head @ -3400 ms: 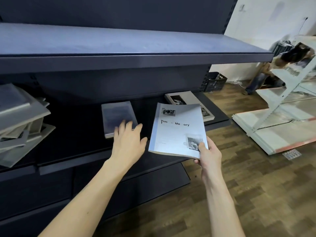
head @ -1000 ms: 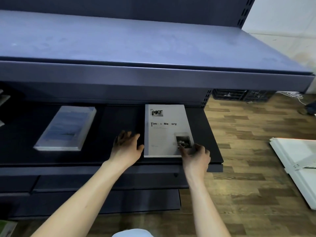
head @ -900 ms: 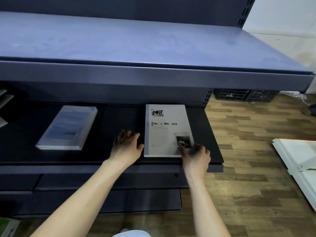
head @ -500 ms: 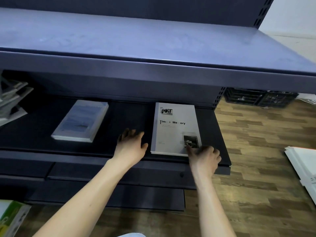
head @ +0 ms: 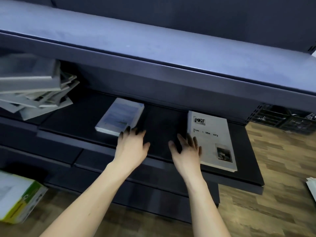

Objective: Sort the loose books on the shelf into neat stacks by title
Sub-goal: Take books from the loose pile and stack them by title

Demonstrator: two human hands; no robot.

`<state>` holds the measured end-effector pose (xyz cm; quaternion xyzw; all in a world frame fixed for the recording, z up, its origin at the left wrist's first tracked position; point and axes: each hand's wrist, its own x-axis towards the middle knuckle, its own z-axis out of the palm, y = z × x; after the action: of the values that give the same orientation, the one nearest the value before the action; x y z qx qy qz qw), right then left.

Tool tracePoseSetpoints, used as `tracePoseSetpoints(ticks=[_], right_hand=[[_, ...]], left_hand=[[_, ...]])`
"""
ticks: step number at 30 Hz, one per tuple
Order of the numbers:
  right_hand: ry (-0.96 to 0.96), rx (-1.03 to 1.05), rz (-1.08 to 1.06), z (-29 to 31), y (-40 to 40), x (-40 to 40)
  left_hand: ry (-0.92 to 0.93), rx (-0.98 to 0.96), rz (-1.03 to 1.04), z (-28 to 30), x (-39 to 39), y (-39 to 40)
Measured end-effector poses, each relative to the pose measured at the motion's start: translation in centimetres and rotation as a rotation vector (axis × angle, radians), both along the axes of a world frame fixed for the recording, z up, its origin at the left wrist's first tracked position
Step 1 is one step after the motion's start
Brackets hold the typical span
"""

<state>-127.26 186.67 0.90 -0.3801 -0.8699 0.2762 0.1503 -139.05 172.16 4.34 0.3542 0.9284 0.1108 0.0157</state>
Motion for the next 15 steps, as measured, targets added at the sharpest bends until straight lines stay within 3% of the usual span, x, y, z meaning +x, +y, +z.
tracePoseSetpoints(ticks=[7,15], right_hand=[[-0.038,0.088,0.271,1.0,-8.9,-5.7],[0.052,0.003,0.487,1.9,-19.9,-11.9]], left_hand=[[-0.006,0.048,0.170,-0.2,-3.6,-9.3],[-0.034,0.124,0.313,0.1,-7.6,-21.0]])
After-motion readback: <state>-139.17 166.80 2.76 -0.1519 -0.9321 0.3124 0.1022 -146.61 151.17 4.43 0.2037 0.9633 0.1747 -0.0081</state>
